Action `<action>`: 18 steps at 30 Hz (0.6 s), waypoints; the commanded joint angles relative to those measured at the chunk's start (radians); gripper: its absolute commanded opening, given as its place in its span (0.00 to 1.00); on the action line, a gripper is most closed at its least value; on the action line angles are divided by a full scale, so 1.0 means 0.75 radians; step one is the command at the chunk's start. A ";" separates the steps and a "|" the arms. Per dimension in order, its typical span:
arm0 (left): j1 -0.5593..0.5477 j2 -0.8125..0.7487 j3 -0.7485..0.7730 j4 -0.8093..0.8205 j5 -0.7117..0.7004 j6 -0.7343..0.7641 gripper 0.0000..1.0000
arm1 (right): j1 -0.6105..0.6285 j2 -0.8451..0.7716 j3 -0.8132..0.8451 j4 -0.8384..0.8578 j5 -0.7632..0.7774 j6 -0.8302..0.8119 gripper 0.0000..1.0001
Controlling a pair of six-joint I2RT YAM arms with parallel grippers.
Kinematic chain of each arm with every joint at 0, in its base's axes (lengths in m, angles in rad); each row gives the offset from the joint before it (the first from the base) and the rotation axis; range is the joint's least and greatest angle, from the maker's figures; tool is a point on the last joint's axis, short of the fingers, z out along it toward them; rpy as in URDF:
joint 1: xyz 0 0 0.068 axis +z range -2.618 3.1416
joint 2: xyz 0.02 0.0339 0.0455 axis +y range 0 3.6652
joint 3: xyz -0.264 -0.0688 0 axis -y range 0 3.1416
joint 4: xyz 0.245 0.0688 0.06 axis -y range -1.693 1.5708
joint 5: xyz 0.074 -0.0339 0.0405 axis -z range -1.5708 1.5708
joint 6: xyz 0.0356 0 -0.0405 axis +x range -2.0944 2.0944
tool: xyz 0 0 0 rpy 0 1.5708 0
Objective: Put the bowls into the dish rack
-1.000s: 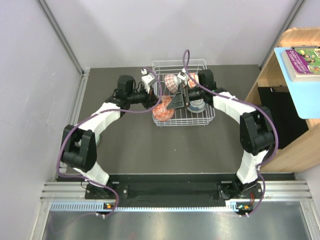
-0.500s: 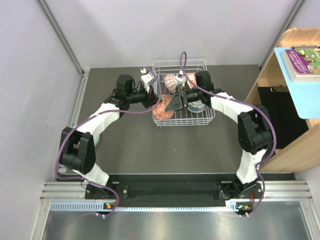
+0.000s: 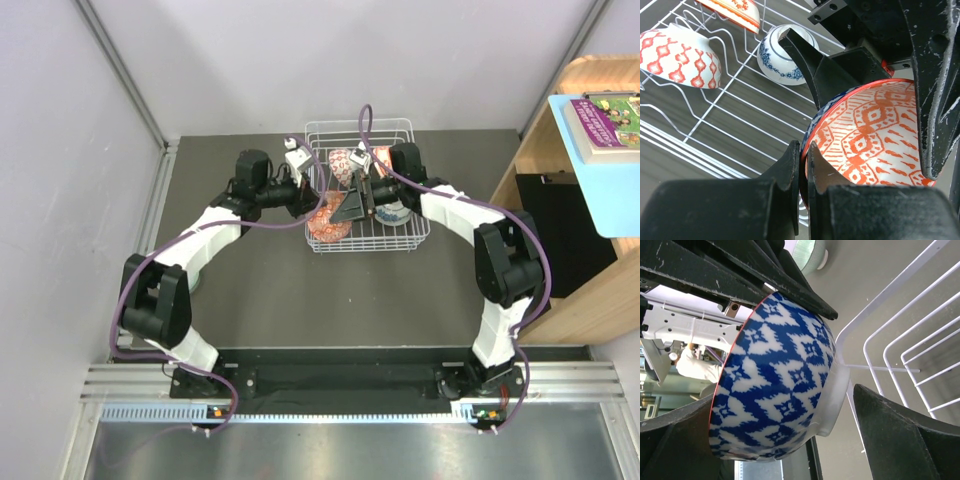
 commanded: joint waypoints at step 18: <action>-0.027 -0.002 0.007 0.106 -0.010 0.014 0.00 | 0.031 -0.038 0.023 0.161 -0.097 0.067 0.20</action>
